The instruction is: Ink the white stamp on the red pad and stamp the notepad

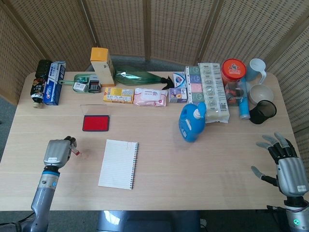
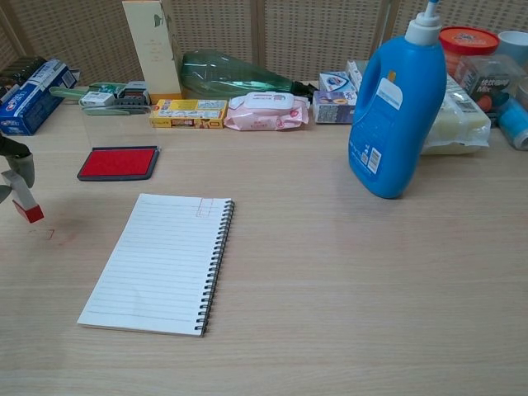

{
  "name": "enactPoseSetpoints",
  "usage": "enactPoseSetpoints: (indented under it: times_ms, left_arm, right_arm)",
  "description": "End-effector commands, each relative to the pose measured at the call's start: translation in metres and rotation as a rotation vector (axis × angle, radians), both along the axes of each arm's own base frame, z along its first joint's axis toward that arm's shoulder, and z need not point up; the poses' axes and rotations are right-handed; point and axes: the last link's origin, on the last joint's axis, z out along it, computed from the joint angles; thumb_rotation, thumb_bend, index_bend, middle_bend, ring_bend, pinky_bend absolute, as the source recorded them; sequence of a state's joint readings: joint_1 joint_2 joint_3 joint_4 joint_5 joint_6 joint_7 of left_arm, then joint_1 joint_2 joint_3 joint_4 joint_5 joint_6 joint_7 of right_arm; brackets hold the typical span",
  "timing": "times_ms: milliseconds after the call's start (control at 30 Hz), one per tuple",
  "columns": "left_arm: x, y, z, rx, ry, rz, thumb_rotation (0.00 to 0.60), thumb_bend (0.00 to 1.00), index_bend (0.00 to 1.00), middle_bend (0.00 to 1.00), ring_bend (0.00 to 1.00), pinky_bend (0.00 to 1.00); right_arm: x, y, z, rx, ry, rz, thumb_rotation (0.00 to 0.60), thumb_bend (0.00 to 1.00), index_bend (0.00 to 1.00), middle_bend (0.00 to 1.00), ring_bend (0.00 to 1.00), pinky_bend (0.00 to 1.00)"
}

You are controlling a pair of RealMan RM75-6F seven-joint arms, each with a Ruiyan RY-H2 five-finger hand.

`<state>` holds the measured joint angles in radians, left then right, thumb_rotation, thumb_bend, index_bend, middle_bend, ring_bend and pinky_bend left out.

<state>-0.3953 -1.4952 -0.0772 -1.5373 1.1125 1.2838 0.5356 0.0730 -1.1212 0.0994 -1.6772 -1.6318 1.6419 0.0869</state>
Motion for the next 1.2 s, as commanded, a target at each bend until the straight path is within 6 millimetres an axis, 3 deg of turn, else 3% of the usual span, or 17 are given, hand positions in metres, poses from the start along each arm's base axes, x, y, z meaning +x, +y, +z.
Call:
enactPoseSetpoints:
  times_ms: [33, 533, 900, 1200]
  left_arm:
    - [0.001, 0.0, 0.001, 0.007, 0.004, -0.012, 0.6, 0.49, 0.84, 0.76, 0.66, 0.66]
    - [0.001, 0.004, 0.006, 0.022, 0.013, -0.02, 0.6, 0.49, 0.84, 0.77, 0.66, 0.66]
    - [0.028, 0.05, 0.025, 0.068, -0.011, -0.117, 0.6, 0.48, 0.84, 0.77, 0.66, 0.65]
    - [0.035, 0.063, 0.02, 0.067, 0.002, -0.112, 0.6, 0.48, 0.84, 0.77, 0.66, 0.64]
  right_arm:
    - [0.0, 0.0, 0.0, 0.001, 0.0, 0.0, 0.6, 0.0, 0.3, 0.21, 0.1, 0.12]
    - [0.0, 0.0, -0.001, 0.001, 0.0, 0.001, 0.6, 0.0, 0.3, 0.21, 0.1, 0.12]
    - [-0.001, -0.001, -0.003, 0.01, 0.005, -0.007, 0.6, 0.0, 0.3, 0.22, 0.1, 0.12]
    - [-0.003, -0.004, -0.004, 0.017, 0.006, -0.02, 0.6, 0.0, 0.3, 0.22, 0.1, 0.12]
